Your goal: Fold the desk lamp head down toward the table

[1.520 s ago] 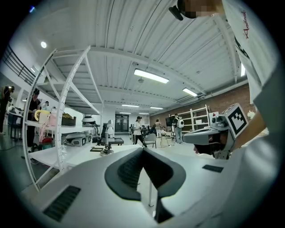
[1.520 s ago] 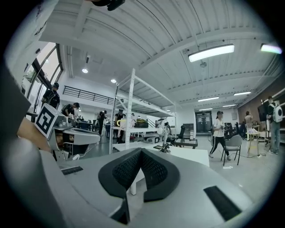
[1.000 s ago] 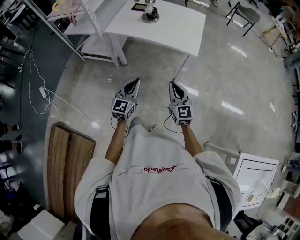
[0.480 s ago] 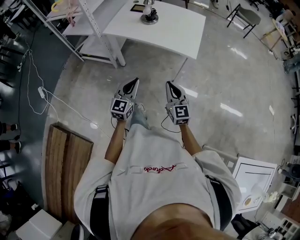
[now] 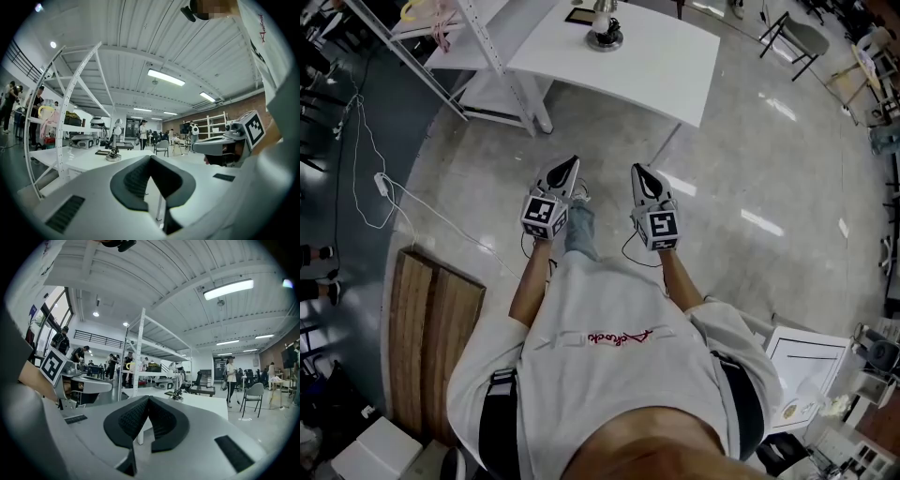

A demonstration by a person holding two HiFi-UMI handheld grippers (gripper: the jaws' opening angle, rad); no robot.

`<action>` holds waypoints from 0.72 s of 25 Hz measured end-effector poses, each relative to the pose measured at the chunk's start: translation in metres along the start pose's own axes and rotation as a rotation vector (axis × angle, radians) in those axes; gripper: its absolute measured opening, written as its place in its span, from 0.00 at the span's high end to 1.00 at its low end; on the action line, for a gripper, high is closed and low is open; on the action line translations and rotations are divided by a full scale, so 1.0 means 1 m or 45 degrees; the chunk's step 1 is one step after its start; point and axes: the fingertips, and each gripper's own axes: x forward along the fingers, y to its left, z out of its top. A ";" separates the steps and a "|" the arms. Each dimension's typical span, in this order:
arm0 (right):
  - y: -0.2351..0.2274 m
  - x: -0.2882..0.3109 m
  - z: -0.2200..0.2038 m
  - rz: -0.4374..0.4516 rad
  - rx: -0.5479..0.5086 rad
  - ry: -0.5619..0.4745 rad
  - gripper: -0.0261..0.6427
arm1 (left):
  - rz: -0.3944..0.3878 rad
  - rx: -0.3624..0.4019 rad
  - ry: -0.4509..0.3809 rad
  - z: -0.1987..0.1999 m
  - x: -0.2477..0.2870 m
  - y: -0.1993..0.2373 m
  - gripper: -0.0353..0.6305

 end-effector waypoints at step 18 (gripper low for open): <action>-0.054 0.144 -0.006 -0.052 0.000 0.047 0.95 | -0.048 -0.022 0.021 0.005 0.114 0.116 0.92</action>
